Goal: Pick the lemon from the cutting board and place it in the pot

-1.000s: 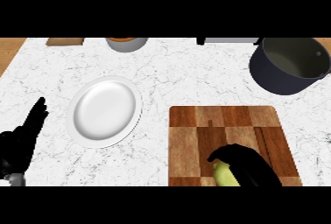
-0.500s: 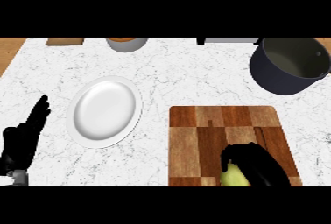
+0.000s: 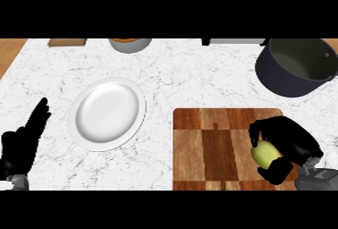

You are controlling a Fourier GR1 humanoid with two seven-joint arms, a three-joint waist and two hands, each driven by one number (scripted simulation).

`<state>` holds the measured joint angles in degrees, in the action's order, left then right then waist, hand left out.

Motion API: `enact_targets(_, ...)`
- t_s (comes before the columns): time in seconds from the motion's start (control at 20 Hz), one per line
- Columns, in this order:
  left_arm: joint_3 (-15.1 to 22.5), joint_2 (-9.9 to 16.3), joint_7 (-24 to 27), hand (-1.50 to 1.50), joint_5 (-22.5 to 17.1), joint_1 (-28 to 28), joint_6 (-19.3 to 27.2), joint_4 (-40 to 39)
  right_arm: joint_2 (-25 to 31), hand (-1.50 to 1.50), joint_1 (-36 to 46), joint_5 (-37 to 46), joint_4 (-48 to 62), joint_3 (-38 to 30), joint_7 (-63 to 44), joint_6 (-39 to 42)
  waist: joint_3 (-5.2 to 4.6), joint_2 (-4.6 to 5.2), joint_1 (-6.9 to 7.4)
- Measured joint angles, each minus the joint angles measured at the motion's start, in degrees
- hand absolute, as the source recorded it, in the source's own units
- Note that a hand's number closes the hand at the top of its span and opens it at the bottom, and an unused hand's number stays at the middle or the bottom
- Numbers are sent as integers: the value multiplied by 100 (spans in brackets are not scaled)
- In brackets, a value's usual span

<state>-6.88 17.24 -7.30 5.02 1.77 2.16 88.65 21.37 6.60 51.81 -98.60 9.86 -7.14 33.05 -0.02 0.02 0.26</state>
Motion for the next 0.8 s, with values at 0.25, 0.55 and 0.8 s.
enact_targets(0.25, -83, 4, 141, 0, -16, 65, -48, -103, 182, 150, 160, 233, -618, -355, -101, -370, 1, -13, -41)
enact_targets(0.55, -46, -59, 103, 0, 26, 76, -32, -71, 188, 150, 540, 334, -1504, -1060, -443, -879, 0, -26, -69)
enact_targets(0.8, 37, -120, -173, 0, 111, 13, -2, 153, -72, 150, 963, -140, -1705, -1715, -755, -925, 1, -18, -39)
